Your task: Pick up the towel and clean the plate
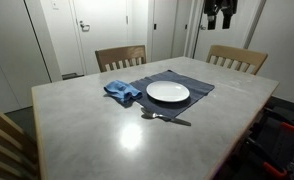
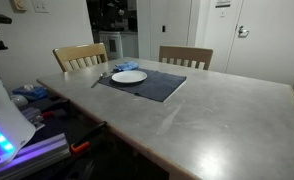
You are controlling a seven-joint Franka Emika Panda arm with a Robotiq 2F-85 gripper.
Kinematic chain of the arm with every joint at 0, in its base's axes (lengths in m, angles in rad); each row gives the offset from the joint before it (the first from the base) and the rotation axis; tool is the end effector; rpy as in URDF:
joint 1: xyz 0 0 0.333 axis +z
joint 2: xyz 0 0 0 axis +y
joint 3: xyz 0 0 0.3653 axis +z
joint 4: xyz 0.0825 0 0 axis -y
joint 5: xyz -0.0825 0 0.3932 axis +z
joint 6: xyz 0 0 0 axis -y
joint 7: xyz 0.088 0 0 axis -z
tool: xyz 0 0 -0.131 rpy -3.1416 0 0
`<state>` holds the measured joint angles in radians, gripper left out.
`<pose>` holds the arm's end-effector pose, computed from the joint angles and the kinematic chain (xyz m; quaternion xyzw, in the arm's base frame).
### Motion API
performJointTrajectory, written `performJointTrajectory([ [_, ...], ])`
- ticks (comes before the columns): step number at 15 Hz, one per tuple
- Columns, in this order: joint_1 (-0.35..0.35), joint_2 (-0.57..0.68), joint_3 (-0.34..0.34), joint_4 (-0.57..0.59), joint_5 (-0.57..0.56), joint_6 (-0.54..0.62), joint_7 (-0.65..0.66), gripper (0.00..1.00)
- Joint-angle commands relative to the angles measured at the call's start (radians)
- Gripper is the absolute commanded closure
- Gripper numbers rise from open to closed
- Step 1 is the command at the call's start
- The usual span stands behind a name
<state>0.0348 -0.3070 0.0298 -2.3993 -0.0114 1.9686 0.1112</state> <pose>0.4206 0.0266 0.4409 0.9978 -0.0217 -0.0608 0.0150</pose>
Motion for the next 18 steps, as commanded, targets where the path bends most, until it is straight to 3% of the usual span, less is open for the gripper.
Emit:
performJointTrajectory([
  [1,0.024,0.044,0.019,0.047,0.031,0.045,-0.032,0.0],
  [6,0.072,0.103,0.052,0.099,0.061,0.111,-0.054,0.0],
  [10,0.099,0.199,0.079,0.125,0.044,0.28,-0.103,0.0],
  [11,0.09,0.123,0.078,0.082,0.043,0.233,-0.062,0.0],
  [18,0.092,0.128,0.08,0.086,0.042,0.241,-0.06,0.0],
])
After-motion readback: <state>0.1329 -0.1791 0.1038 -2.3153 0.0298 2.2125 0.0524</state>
